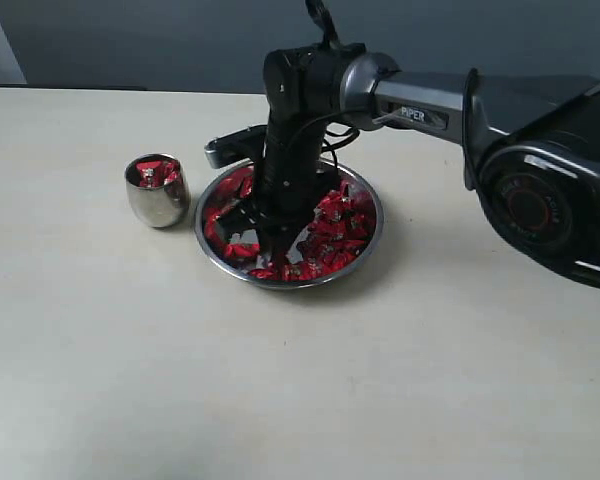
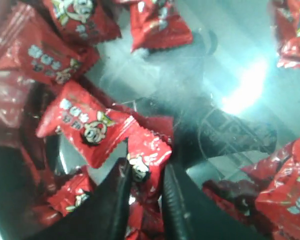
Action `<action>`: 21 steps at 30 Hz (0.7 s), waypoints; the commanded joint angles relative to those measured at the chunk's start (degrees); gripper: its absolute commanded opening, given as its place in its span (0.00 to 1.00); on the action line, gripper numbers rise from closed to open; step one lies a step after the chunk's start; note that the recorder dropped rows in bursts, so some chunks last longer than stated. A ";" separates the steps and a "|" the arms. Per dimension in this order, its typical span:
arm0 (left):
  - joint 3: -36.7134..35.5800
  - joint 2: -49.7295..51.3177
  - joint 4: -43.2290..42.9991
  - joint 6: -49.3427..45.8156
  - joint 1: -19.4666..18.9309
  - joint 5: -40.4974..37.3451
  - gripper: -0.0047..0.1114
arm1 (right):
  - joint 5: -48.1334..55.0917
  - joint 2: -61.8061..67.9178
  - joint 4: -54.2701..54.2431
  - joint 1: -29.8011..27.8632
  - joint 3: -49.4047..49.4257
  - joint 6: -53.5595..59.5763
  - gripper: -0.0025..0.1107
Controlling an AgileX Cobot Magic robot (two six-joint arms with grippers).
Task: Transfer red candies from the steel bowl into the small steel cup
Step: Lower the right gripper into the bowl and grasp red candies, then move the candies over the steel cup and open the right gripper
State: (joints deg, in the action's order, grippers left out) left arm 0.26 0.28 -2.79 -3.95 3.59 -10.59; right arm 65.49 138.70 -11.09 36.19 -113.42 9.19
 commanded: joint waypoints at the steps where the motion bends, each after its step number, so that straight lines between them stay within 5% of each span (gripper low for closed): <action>1: -0.26 -0.28 0.33 0.11 -0.03 0.34 0.06 | -4.58 -3.00 0.27 -0.13 -0.06 -0.07 0.02; 9: -0.26 -0.28 0.33 0.11 -0.03 0.34 0.06 | -19.10 -6.17 -7.98 -0.13 -0.06 0.46 0.02; 21: -0.26 -0.28 0.33 0.11 -0.03 0.13 0.06 | -31.69 -4.82 -32.14 0.22 -0.06 15.79 0.02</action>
State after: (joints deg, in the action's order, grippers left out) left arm 0.26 0.28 -2.79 -3.95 3.59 -10.59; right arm 35.60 133.52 -39.31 36.19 -113.42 21.10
